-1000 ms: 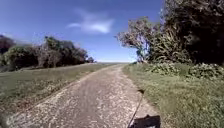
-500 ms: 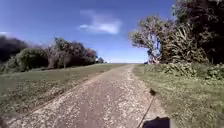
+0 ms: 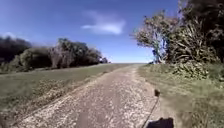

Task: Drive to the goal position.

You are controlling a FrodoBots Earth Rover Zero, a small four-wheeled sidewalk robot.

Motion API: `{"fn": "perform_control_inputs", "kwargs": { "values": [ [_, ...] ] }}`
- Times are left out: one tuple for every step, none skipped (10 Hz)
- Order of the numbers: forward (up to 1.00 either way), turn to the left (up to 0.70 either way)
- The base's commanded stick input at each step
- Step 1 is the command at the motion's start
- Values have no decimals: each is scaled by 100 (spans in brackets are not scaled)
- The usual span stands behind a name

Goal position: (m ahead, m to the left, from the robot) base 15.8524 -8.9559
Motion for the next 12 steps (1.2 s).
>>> {"fn": "perform_control_inputs", "kwargs": {
  "values": [
    [50, 0],
    [50, 0],
    [50, 0],
    [50, 0],
    [50, 0],
    [50, 0],
    [50, 0],
    [50, -24],
    [50, -43],
    [50, -12],
    [50, 0],
    [50, 0]
  ]
}}
